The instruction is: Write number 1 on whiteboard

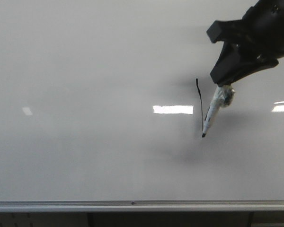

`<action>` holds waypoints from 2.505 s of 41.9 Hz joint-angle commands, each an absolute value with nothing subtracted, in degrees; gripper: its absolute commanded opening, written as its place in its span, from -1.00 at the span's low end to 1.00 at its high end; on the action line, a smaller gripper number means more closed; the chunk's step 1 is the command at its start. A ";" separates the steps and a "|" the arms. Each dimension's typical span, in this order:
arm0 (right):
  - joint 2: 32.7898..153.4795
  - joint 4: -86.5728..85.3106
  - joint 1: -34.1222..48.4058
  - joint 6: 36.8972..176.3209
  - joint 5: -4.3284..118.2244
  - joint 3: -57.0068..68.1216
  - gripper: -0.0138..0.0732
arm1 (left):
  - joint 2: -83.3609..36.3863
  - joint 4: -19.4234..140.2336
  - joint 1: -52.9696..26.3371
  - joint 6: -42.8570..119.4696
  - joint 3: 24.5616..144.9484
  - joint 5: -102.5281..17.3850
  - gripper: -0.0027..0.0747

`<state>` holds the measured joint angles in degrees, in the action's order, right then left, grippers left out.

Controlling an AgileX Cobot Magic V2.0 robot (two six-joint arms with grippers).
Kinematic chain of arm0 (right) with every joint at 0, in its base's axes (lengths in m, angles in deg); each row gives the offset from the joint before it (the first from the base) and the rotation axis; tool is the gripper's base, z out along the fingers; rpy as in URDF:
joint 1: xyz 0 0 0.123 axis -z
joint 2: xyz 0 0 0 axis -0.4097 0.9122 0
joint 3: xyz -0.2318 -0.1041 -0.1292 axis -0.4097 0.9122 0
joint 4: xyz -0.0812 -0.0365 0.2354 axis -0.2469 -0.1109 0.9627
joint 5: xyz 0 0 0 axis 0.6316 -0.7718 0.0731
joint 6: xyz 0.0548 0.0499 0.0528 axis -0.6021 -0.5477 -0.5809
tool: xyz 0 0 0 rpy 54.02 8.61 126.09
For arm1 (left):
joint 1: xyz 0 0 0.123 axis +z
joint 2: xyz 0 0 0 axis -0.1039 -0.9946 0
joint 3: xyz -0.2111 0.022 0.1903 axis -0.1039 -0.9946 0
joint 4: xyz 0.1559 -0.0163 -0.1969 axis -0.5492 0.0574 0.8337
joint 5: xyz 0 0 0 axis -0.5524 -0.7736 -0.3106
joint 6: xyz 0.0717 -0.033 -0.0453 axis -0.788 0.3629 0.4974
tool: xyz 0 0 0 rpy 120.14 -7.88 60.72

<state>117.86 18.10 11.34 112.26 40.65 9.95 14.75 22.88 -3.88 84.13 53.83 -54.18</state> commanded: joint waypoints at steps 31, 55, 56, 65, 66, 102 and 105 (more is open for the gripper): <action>82.41 16.46 18.60 110.46 55.20 16.46 -0.82 | 14.37 22.71 -3.79 84.71 55.26 -49.36 -0.98; 76.52 17.54 18.60 110.46 46.41 18.54 -0.82 | 14.37 22.71 -3.79 84.71 55.26 -49.36 -0.98; 76.52 17.54 18.60 110.46 46.47 18.54 -0.82 | 14.37 22.71 -3.79 84.71 55.26 -49.36 -0.98; 76.52 17.61 18.60 110.46 46.31 18.54 -0.82 | 14.37 22.82 -3.79 84.71 55.26 -49.36 -0.98; 76.52 17.67 18.60 110.46 45.90 18.54 -0.82 | 14.37 22.97 -3.79 84.71 55.26 -49.29 -0.98; 91.72 40.14 11.55 130.43 6.99 7.07 -0.82 | -29.15 51.75 -43.75 52.54 84.66 -71.57 0.61; 92.53 42.16 11.50 132.35 4.15 6.82 -0.82 | -31.27 52.23 -45.67 52.54 86.79 -72.46 0.61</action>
<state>92.12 36.09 11.57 129.23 6.67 9.04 -30.30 50.42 -43.35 52.72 82.94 -74.26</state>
